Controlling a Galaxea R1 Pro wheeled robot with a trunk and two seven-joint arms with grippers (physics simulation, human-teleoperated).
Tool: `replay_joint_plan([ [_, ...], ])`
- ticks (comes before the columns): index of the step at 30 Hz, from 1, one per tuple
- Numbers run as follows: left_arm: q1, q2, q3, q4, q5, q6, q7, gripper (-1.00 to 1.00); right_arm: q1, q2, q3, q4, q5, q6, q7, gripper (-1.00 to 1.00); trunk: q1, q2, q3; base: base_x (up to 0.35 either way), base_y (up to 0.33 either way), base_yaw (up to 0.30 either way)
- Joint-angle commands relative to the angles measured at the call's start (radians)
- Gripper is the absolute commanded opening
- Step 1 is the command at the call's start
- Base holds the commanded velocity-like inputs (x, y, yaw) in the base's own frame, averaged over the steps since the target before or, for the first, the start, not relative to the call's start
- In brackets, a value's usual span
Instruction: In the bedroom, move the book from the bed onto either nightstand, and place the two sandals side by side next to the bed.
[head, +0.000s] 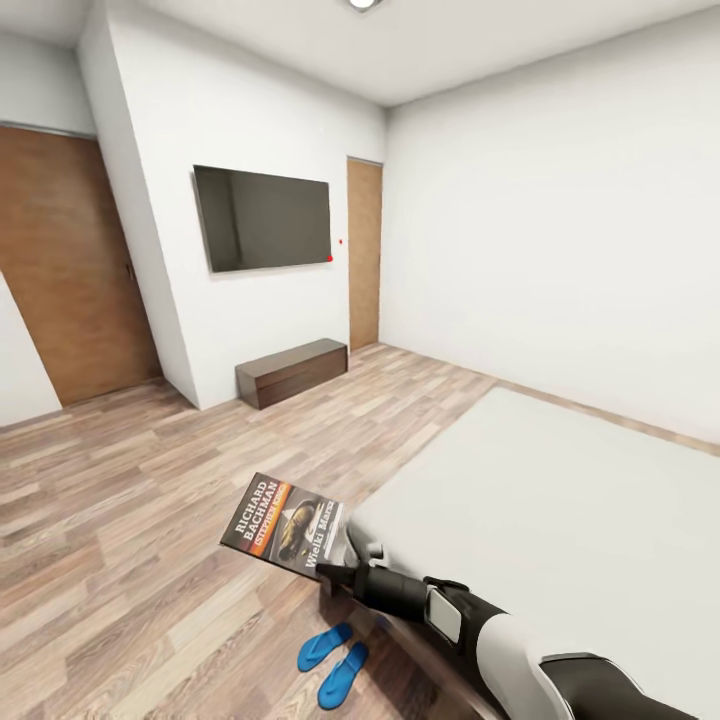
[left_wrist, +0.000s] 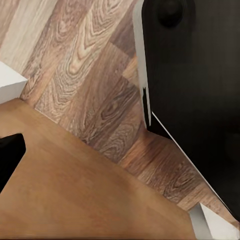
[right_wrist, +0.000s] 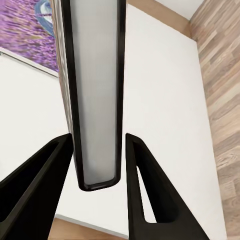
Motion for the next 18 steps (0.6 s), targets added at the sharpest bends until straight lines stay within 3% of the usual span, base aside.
replay_joint_plan([
  [1, 0.001, 0.0, -0.009, -0.002, 0.01, -0.001, 0.003, 1.0, 0.0, 0.0, -0.006, 0.0, -0.006, 0.007, 0.002, -1.0, 0.0, -0.001, -0.001, 0.0, 0.0, 0.283],
  [18, 0.001, 0.0, -0.009, -0.002, 0.01, -0.001, 0.003, 1.0, 0.0, 0.0, -0.007, 0.003, -0.006, -0.007, 0.002, -1.0, 0.0, -0.001, -0.001, 0.0, 0.0, 0.283],
])
